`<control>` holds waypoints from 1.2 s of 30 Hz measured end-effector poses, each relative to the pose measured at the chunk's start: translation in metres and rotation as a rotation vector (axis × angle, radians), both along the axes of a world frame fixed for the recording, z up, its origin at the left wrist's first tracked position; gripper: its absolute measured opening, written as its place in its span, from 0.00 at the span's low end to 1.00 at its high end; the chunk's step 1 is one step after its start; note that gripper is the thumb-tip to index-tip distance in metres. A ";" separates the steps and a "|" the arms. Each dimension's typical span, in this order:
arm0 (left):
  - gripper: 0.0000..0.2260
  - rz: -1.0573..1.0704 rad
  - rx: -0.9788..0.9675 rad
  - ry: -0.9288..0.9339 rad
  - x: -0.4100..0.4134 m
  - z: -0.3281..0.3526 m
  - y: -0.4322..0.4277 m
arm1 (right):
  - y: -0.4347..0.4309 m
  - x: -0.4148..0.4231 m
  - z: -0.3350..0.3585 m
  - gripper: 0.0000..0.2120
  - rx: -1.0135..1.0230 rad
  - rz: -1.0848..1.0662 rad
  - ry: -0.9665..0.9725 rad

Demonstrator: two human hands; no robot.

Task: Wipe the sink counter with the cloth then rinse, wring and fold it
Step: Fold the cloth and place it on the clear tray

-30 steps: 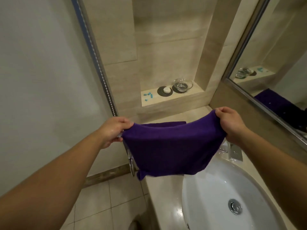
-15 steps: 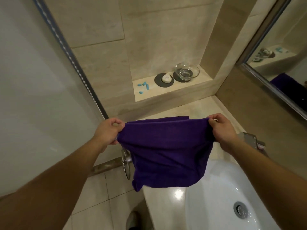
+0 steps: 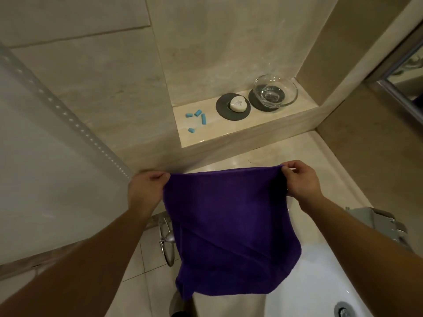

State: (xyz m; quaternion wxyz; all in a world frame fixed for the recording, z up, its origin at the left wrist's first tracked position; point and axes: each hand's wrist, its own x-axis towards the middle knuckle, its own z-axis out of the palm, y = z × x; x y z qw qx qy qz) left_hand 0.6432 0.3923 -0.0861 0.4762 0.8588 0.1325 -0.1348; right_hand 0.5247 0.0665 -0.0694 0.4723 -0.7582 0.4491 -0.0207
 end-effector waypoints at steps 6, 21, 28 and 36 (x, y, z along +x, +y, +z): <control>0.09 0.091 0.116 -0.061 -0.004 -0.020 -0.019 | -0.006 0.018 -0.027 0.07 -0.010 0.004 0.065; 0.14 -0.387 0.519 -0.334 -0.021 -0.046 -0.013 | -0.004 0.030 -0.040 0.18 -0.328 0.431 0.268; 0.10 -0.605 0.706 -0.297 -0.010 -0.034 -0.021 | -0.007 0.032 -0.036 0.10 -0.361 0.437 0.295; 0.06 -0.439 0.341 -0.245 -0.010 -0.019 -0.022 | -0.012 0.027 -0.013 0.06 -0.220 0.372 0.186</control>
